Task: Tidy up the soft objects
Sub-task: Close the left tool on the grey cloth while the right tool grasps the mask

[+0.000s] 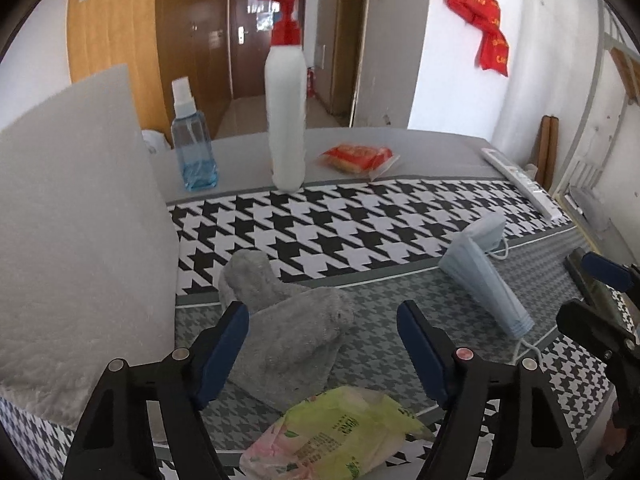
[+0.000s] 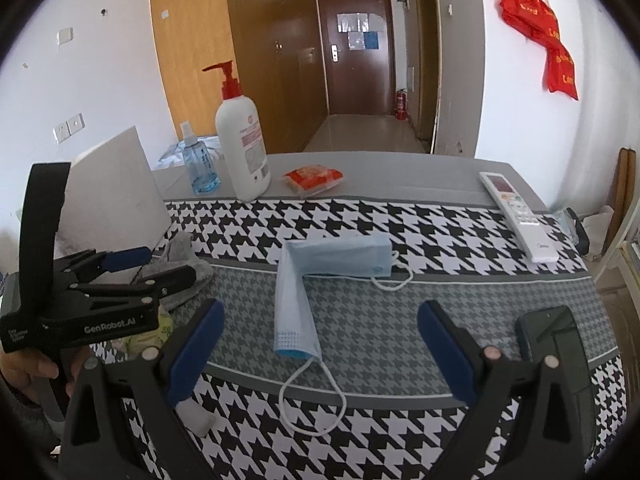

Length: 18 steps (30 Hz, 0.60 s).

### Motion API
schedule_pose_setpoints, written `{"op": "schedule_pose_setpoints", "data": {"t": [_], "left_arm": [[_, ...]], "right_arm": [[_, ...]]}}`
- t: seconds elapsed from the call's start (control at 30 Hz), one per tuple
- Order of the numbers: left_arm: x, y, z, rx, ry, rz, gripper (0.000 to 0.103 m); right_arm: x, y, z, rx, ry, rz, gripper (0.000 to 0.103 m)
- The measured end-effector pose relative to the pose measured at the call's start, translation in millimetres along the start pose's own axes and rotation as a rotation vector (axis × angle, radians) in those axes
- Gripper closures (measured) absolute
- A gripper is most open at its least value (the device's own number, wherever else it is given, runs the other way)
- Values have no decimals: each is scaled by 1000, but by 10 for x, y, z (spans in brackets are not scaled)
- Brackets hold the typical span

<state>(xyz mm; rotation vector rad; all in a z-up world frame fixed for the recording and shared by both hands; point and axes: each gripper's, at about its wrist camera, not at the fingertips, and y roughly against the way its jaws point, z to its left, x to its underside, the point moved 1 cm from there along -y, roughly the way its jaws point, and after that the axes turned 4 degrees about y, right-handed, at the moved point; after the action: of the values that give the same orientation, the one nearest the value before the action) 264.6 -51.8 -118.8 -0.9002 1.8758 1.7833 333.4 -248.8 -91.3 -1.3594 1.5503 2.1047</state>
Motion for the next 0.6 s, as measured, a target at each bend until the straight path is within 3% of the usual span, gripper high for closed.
{"op": "schedule_pose_setpoints", "data": {"t": [0.23,0.3,0.37,0.6], "left_arm": [[-7,-114,34,-19,12,41,32],[-15,-154,51,-20,18,54,39],[-18,-196,85,-26,29,70,40],[7,-262,118,-25,34,95,43]], "right_arm": [[-26,-107,38,-6,29,34,4],[-35,-142,49,-15,36,42,5],[-41,-193,71,-23,47,58,12],[-32,-338,93,-43,56,101,21]]}}
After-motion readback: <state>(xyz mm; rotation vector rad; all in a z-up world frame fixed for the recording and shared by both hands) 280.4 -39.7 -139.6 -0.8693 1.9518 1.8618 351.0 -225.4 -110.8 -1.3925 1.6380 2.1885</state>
